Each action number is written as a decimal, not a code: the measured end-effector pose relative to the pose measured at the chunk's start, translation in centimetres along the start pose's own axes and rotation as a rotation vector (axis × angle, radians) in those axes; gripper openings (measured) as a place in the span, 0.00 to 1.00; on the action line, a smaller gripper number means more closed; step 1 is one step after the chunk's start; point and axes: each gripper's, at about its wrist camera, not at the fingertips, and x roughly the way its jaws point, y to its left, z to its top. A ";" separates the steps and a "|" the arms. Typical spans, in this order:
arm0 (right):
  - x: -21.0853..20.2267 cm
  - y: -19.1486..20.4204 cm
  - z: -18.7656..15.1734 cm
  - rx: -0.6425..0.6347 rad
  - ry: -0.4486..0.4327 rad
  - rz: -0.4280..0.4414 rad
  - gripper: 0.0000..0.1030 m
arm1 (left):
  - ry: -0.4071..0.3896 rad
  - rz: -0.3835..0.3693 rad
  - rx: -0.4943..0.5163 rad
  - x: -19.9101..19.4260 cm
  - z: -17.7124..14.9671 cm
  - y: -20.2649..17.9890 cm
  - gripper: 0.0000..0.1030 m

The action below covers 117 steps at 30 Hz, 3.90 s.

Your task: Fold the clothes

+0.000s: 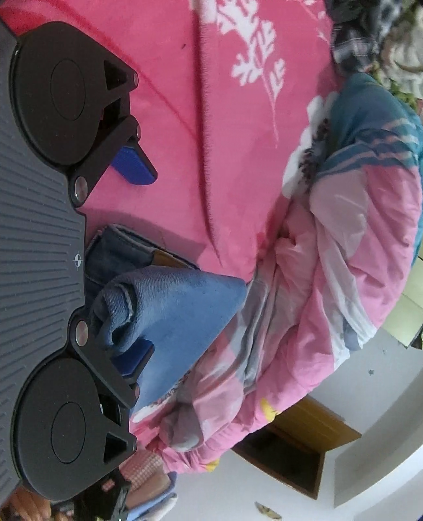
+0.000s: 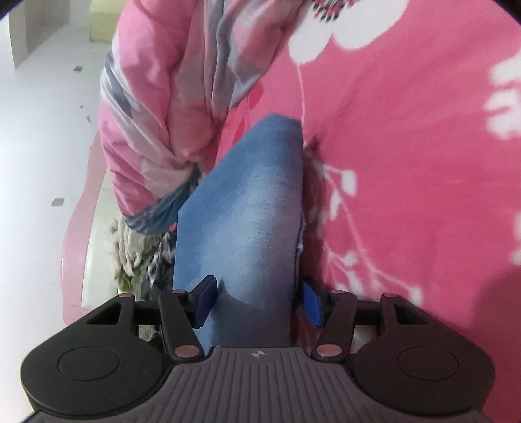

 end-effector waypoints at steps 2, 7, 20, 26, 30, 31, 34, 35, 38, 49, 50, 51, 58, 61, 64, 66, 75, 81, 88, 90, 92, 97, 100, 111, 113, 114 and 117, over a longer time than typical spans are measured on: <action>1.2 0.3 0.4 -0.005 0.024 0.012 0.56 | 0.003 -0.004 -0.004 0.1 0.0 0.1 1.00; 4.1 0.1 1.5 -0.023 0.081 0.096 0.58 | 0.001 -0.012 -0.016 0.2 0.0 0.3 0.98; 4.1 0.8 1.7 -0.036 0.084 0.094 0.34 | 0.060 -0.092 -0.119 1.1 -0.1 0.2 0.80; 3.2 0.6 2.3 -0.019 0.105 0.098 0.33 | 0.135 -0.087 -0.160 1.6 0.2 -1.1 0.80; 1.0 0.9 2.9 -0.063 0.103 0.079 0.33 | 0.175 -0.116 -0.146 2.4 -0.6 -3.2 0.80; 0.3 0.9 3.0 -0.075 0.102 0.074 0.33 | 0.188 -0.127 -0.139 2.7 -0.9 -3.9 0.80; -2.3 0.4 3.4 -0.105 0.088 0.060 0.33 | 0.239 -0.172 -0.118 3.9 -2.1 -6.5 0.80; -3.6 0.0 3.6 -0.110 0.076 0.054 0.33 | 0.254 -0.186 -0.108 4.3 -2.6 -7.5 0.80; -7.8 -1.2 4.3 -0.127 0.040 0.037 0.33 | 0.302 -0.251 -0.085 5.9 -4.4 -10.6 0.80; -17.7 -9.3 5.9 -0.087 -0.022 0.020 0.38 | 0.401 -0.365 0.055 9.3 -9.5 -19.6 0.83; -17.6 -9.9 5.8 -0.078 -0.032 0.031 0.38 | 0.403 -0.369 0.049 9.2 -9.5 -19.4 0.83; -17.5 -10.0 5.8 -0.073 -0.043 0.046 0.38 | 0.405 -0.372 0.044 9.1 -9.4 -19.2 0.83; -20.8 -9.6 3.5 -0.066 -0.178 -0.036 0.49 | 0.386 -0.324 0.019 7.3 -8.0 -18.7 0.87; -23.9 -9.9 1.7 -0.051 -0.280 -0.080 0.61 | 0.325 -0.297 0.039 5.5 -6.9 -18.6 0.90; -26.9 -9.9 -0.5 -0.044 -0.405 -0.135 0.62 | 0.232 -0.280 0.062 3.4 -5.8 -18.8 0.90; -28.4 -8.9 -2.0 -0.106 -0.497 -0.157 0.62 | 0.173 -0.269 0.092 2.3 -5.2 -19.4 0.90; -27.2 -1.7 -4.6 -0.447 -0.569 -0.142 0.37 | 0.081 -0.235 0.474 3.0 -7.1 -25.6 0.74; -22.2 -3.7 -5.0 -0.543 -0.417 -0.381 0.08 | 0.139 -0.215 0.563 4.6 -10.1 -23.8 0.66; -23.6 -0.6 -6.3 -0.639 -0.472 -0.426 0.08 | 0.173 -0.287 0.432 5.2 -9.3 -20.7 0.69; -23.2 1.2 -8.1 -0.774 -0.480 -0.439 0.09 | 0.175 -0.308 0.414 5.4 -9.3 -20.5 0.69; -21.7 2.8 -10.4 -0.963 -0.467 -0.501 0.10 | 0.170 -0.325 0.412 5.4 -9.3 -20.3 0.69; -16.1 4.3 -14.6 -1.362 -0.375 -0.705 0.24 | 0.165 -0.367 0.383 5.7 -9.3 -19.4 0.69; -14.0 4.1 -14.6 -1.421 -0.309 -0.784 0.24 | 0.165 -0.390 0.363 5.9 -9.2 -19.0 0.69; -15.1 3.5 -12.7 -1.145 -0.253 -0.668 0.05 | 0.157 -0.400 0.335 5.9 -9.0 -18.6 0.69; -16.1 2.7 -11.3 -0.992 -0.243 -0.574 0.05 | 0.155 -0.402 0.306 5.9 -8.8 -18.2 0.68; -16.7 2.2 -10.6 -0.915 -0.238 -0.526 0.05 | 0.157 -0.404 0.288 5.9 -8.6 -18.0 0.68; -18.6 0.3 -8.6 -0.656 -0.237 -0.389 0.05 | 0.159 -0.405 0.244 6.1 -8.3 -17.4 0.68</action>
